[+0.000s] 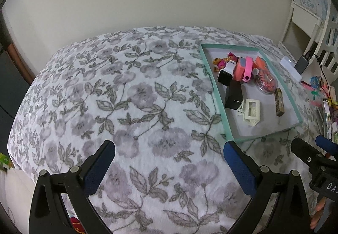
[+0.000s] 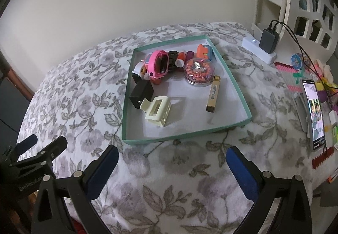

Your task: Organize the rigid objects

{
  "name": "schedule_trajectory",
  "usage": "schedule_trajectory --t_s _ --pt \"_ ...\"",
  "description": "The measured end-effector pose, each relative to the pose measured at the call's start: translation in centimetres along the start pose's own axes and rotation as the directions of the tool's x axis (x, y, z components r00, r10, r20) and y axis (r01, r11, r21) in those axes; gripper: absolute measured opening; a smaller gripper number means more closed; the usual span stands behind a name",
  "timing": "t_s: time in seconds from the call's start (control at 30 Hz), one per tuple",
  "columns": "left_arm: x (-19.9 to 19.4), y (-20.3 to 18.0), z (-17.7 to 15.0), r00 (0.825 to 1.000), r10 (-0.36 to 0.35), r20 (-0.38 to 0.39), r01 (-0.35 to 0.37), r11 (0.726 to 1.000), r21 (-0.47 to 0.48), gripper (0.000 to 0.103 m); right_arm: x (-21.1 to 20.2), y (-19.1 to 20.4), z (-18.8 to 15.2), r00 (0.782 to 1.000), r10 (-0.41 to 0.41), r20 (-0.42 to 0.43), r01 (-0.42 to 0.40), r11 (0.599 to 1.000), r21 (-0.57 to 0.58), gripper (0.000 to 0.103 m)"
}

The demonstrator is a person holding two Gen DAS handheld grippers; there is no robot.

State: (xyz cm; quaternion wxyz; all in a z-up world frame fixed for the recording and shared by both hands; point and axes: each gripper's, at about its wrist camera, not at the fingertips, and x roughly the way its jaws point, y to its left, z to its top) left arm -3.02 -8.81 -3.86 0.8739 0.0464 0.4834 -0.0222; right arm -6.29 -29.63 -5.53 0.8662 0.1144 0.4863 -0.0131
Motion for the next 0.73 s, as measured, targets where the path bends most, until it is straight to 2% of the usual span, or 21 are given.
schedule_trajectory --t_s 0.23,0.47,0.73 --pt "0.0 0.46 -0.13 1.0 0.004 -0.007 -0.004 1.0 -0.022 0.102 -0.19 0.07 -0.12 1.0 0.003 -0.002 -0.003 1.0 0.005 0.103" --pt "-0.25 0.41 -0.24 0.999 0.05 -0.001 -0.05 0.999 -0.018 0.102 -0.25 0.1 -0.13 1.0 0.003 0.001 -0.003 1.0 0.007 0.103" --pt "-0.49 0.64 -0.26 0.999 0.047 0.014 -0.046 0.999 -0.024 0.102 -0.25 0.22 -0.14 1.0 -0.001 -0.004 0.001 1.0 -0.004 0.103"
